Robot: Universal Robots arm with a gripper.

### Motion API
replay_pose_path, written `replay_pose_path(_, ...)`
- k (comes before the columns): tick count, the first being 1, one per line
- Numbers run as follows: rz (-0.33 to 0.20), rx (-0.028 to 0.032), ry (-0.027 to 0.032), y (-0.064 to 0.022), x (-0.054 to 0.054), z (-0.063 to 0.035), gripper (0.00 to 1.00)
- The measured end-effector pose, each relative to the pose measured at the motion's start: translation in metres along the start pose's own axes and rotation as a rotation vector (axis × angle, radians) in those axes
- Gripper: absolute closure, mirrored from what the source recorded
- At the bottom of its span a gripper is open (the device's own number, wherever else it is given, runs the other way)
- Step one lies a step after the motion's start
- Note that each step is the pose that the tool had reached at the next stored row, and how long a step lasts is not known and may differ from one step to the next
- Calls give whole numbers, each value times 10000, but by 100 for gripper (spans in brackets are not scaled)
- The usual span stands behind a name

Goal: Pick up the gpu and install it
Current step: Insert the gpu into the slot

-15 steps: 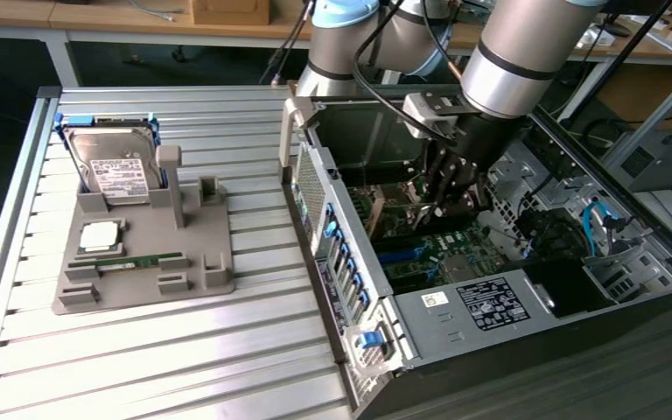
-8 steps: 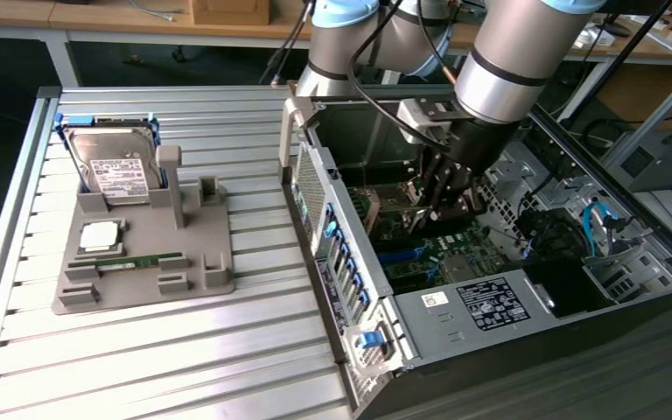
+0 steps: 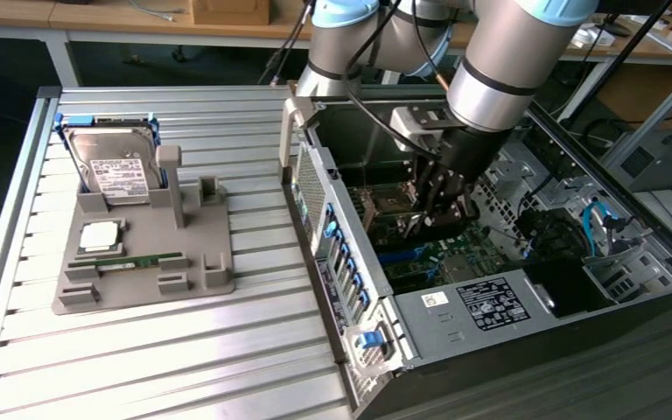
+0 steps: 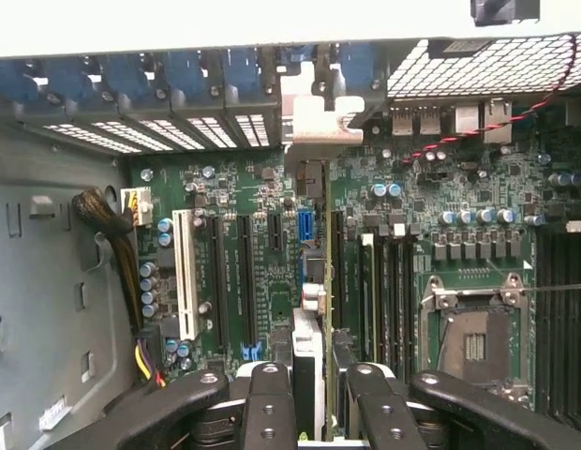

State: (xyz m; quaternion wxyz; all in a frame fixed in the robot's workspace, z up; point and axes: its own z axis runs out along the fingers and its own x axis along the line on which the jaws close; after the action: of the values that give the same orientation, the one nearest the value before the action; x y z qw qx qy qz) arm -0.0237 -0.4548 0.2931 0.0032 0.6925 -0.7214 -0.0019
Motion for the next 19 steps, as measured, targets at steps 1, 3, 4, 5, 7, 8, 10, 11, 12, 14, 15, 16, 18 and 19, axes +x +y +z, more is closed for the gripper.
replay_pose_path(1,1,0,6,6,0,14,73)
replay_pose_path(3,1,1,17,25,1,42,73)
replay_pose_path(4,1,1,21,35,1,53,73)
replay_pose_path(5,3,1,29,50,2,70,73)
replay_pose_path(7,3,1,37,72,3,91,73)
replay_pose_path(8,3,2,41,78,4,96,73)
replay_pose_path(10,3,2,49,92,10,107,73)
replay_pose_path(11,3,3,50,99,13,112,73)
replay_pose_path(12,3,3,53,106,16,117,73)
replay_pose_path(14,3,2,58,119,23,126,73)
replay_pose_path(15,4,3,61,127,27,131,73)
replay_pose_path(16,4,3,64,133,29,135,73)
replay_pose_path(18,4,3,70,152,34,145,73)
replay_pose_path(19,3,3,70,158,34,151,73)
